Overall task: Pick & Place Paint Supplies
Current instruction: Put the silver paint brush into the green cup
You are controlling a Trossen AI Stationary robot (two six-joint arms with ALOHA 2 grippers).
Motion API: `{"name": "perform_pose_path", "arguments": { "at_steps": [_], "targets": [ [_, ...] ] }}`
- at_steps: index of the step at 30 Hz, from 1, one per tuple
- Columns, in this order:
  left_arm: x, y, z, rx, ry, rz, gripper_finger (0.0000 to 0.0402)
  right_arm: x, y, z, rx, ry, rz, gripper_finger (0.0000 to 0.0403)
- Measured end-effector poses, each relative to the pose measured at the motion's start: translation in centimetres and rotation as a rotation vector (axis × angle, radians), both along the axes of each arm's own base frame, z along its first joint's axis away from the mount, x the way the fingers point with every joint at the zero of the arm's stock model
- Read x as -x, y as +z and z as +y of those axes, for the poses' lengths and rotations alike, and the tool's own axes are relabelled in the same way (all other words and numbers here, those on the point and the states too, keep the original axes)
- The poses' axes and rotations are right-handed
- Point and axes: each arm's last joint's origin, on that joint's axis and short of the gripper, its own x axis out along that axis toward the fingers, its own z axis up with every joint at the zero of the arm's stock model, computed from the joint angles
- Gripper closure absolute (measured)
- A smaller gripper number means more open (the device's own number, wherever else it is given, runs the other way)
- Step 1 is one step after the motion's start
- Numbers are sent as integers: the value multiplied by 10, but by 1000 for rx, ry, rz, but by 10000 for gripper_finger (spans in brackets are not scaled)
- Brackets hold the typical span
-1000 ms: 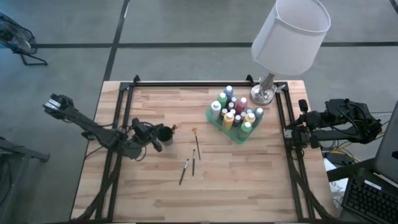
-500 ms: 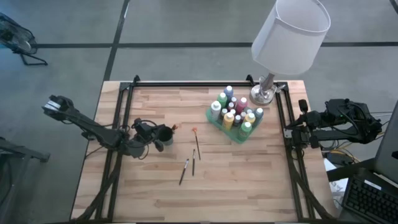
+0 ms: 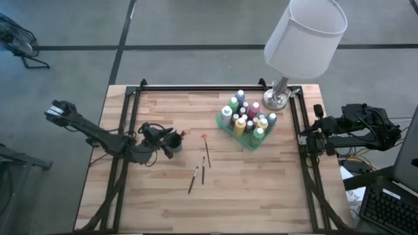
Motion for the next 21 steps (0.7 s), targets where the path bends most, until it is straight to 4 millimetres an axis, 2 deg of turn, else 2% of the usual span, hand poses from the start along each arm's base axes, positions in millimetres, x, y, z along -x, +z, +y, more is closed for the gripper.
{"name": "perform_pose_path", "arguments": {
  "at_steps": [4, 10, 15, 21],
  "targets": [
    [-7, 26, -4, -28, -66, -3, 292, 0, 0, 0, 0, 0, 0, 394],
    [-17, 60, -14, -31, -342, 14, 293, 0, 0, 0, 0, 0, 0, 394],
    [-29, 75, -24, -31, -459, 89, 294, 0, 0, 0, 0, 0, -1, 394],
    [-60, 87, -46, -107, -497, 285, 294, 0, 0, 0, 0, 0, 0, 394]
  ]
}}
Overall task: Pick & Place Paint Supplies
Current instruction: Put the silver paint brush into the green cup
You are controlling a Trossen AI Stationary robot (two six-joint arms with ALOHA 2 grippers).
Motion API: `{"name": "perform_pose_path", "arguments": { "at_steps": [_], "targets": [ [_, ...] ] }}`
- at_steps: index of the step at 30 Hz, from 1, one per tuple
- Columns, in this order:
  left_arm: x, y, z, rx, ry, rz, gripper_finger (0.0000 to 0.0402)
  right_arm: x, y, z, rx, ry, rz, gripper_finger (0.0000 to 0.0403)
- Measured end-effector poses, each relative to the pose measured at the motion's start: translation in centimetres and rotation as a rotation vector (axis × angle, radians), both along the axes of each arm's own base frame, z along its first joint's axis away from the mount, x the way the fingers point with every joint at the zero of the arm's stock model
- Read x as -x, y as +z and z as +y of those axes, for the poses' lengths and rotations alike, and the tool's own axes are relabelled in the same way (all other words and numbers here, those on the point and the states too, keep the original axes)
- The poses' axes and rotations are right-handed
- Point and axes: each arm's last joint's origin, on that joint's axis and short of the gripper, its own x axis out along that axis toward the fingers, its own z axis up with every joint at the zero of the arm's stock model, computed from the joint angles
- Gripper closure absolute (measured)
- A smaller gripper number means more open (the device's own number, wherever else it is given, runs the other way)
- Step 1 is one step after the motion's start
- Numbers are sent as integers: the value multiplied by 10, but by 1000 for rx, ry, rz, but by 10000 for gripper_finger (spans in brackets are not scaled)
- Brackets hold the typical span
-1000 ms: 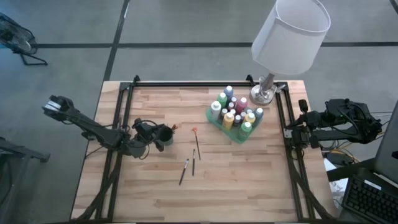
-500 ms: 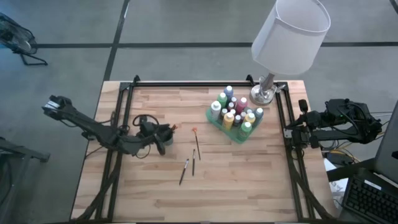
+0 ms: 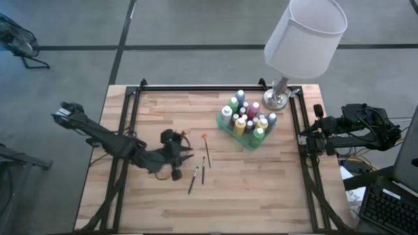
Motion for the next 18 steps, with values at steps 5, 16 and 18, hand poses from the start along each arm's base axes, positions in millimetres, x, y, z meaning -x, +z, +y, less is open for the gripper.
{"name": "perform_pose_path", "arguments": {
  "at_steps": [5, 16, 18],
  "targets": [
    [-29, 5, -18, -30, -11, 133, 294, 0, 0, 0, 0, 0, 0, 394],
    [-82, -6, -45, 113, 75, 281, 294, 0, 0, 0, 0, 0, 0, 394],
    [-90, -11, -49, 175, 102, 272, 294, 0, 0, 0, 0, 0, 0, 394]
  ]
}}
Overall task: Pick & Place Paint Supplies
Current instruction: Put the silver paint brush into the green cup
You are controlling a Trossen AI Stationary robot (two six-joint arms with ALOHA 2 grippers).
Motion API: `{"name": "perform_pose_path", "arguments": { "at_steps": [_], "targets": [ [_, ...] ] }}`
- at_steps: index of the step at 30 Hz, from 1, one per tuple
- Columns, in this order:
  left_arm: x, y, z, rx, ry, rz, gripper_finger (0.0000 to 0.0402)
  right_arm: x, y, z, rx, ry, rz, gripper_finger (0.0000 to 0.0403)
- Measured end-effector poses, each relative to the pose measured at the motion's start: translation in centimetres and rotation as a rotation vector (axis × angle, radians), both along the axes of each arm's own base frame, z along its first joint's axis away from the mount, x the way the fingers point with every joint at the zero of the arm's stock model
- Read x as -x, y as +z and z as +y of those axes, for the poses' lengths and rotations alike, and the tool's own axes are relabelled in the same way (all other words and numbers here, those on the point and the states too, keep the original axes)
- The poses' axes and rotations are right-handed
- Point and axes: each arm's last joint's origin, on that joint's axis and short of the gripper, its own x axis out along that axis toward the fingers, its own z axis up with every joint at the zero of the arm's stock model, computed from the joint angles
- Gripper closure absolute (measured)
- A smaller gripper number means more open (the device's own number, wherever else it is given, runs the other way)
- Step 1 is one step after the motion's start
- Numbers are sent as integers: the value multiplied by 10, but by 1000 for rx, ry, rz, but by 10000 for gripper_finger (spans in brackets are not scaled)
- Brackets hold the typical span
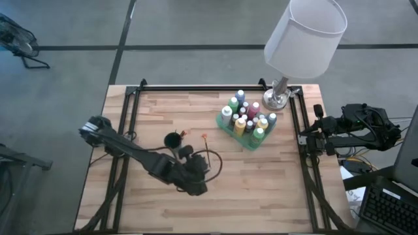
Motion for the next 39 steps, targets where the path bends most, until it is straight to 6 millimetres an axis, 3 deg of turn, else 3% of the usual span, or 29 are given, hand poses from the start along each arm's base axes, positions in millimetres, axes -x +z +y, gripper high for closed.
{"name": "perform_pose_path", "arguments": {
  "at_steps": [8, 12, 16, 28, 39],
  "targets": [
    [-25, -22, -3, 94, 92, -54, 295, 0, 0, 0, 0, 0, 0, 394],
    [-26, -27, 13, 251, 295, -52, 295, 0, 0, 0, 0, 0, 0, 394],
    [-25, -35, 29, 368, 376, 63, 296, 0, 0, 0, 0, 0, 0, 394],
    [-31, -65, 40, 372, 429, 231, 296, 0, 0, 0, 0, 0, 0, 394],
    [-24, -71, 41, 385, 479, 330, 296, 0, 0, 0, 0, 0, 0, 394]
  ]
}}
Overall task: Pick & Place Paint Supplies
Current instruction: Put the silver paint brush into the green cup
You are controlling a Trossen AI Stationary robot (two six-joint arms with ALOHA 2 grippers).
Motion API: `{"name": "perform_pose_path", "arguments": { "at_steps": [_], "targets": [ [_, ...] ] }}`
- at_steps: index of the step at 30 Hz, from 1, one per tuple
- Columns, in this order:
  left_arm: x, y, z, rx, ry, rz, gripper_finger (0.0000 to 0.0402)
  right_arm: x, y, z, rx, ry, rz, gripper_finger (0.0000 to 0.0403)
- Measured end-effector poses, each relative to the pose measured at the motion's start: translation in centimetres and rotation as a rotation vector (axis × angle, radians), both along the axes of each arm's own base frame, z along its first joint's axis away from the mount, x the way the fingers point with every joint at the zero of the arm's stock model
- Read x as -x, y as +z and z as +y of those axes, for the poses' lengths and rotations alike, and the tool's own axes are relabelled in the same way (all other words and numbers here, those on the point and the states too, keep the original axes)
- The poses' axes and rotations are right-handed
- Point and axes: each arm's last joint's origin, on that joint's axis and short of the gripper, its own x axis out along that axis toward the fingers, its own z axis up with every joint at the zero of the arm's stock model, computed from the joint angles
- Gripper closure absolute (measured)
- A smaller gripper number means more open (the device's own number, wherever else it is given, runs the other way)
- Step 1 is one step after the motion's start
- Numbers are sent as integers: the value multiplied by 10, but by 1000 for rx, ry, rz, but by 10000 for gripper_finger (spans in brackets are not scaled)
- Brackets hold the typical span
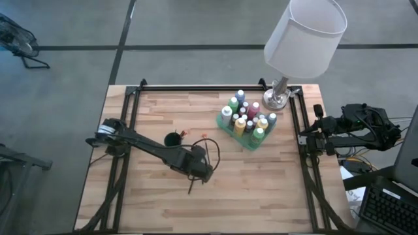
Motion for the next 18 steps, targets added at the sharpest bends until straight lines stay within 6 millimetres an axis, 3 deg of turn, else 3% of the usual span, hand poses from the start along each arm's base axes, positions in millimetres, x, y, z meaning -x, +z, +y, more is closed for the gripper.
{"name": "perform_pose_path", "arguments": {
  "at_steps": [6, 12, 15, 18],
  "targets": [
    [5, 0, -4, 18, 8, 38, 296, 0, 0, 0, 0, 0, 0, 394],
    [9, 19, -30, -70, 25, -3, 306, 0, 0, 0, 0, 0, 0, 394],
    [3, 19, -39, -100, 11, 15, 320, 0, 0, 0, 0, 0, 0, 394],
    [-10, 7, -42, -123, -49, 60, 329, 0, 0, 0, 0, 0, -1, 394]
  ]
}}
